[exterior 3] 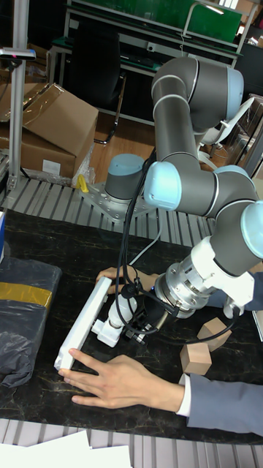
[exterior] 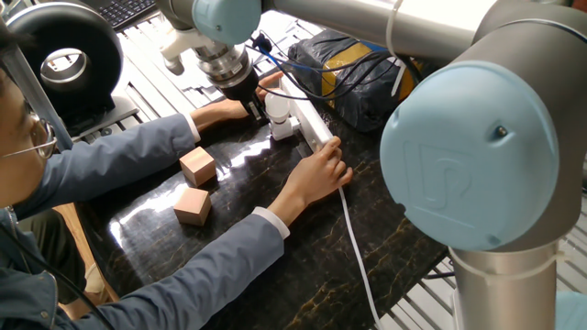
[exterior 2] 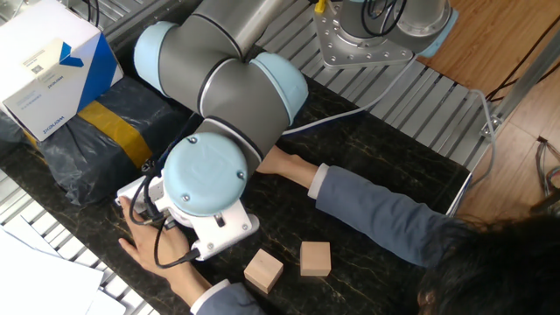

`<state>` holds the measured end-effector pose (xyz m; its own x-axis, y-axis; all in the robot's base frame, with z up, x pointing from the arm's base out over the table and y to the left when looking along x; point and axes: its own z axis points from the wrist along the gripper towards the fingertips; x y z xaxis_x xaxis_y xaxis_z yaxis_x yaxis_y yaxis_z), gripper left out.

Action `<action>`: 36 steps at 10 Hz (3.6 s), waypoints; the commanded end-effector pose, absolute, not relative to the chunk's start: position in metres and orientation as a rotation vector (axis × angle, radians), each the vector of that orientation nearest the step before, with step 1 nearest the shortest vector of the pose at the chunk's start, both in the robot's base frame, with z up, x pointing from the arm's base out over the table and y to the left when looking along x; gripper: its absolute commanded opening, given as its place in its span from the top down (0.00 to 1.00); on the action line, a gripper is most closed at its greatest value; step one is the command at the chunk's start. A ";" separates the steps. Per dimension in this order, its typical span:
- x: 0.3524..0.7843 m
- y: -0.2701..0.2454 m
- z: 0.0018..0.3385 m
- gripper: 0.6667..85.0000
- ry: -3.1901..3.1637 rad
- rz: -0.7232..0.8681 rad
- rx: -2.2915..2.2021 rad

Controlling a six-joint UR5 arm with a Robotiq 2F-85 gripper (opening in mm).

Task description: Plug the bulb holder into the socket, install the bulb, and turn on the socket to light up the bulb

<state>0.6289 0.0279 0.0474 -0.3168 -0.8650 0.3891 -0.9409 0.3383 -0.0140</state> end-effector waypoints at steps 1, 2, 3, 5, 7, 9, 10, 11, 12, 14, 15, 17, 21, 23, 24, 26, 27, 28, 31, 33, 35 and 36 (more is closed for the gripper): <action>0.629 0.026 0.045 1.00 -2.297 0.341 1.598; 0.629 0.022 0.044 1.00 -2.286 0.357 1.590; 0.625 0.016 0.048 1.00 -2.260 0.368 1.573; 0.614 0.014 0.059 1.00 -2.237 0.351 1.551; 0.609 0.015 0.060 1.00 -2.226 0.325 1.546; 0.606 0.014 0.055 1.00 -2.221 0.324 1.535; 0.606 0.014 0.052 1.00 -2.224 0.326 1.533; 0.606 0.014 0.052 1.00 -2.222 0.327 1.534; 0.606 0.012 0.055 1.00 -2.215 0.338 1.530; 0.607 0.013 0.056 1.00 -2.219 0.330 1.534; 0.607 0.016 0.055 1.00 -2.229 0.316 1.535; 0.607 0.029 0.050 1.00 -2.274 0.264 1.537; 0.607 0.057 0.048 1.00 -2.347 0.146 1.573; 0.609 0.070 0.059 1.00 -2.409 0.114 1.579; 0.609 0.071 0.067 1.00 -2.417 0.115 1.580; 0.611 0.074 0.091 0.99 -2.444 0.078 1.600; 0.624 0.072 0.109 0.96 -2.456 0.076 1.672; 0.636 0.075 0.123 0.87 -2.501 0.067 1.723; 0.648 0.070 0.158 0.56 -2.517 0.009 1.856; 0.648 0.070 0.169 0.41 -2.492 -0.033 1.947; 0.640 0.045 0.173 0.23 -2.437 0.046 1.962; 0.638 0.036 0.173 0.06 -2.406 0.046 1.989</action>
<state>0.6418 0.0525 0.1623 -0.2392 -0.9702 0.0385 -0.9710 0.2393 -0.0018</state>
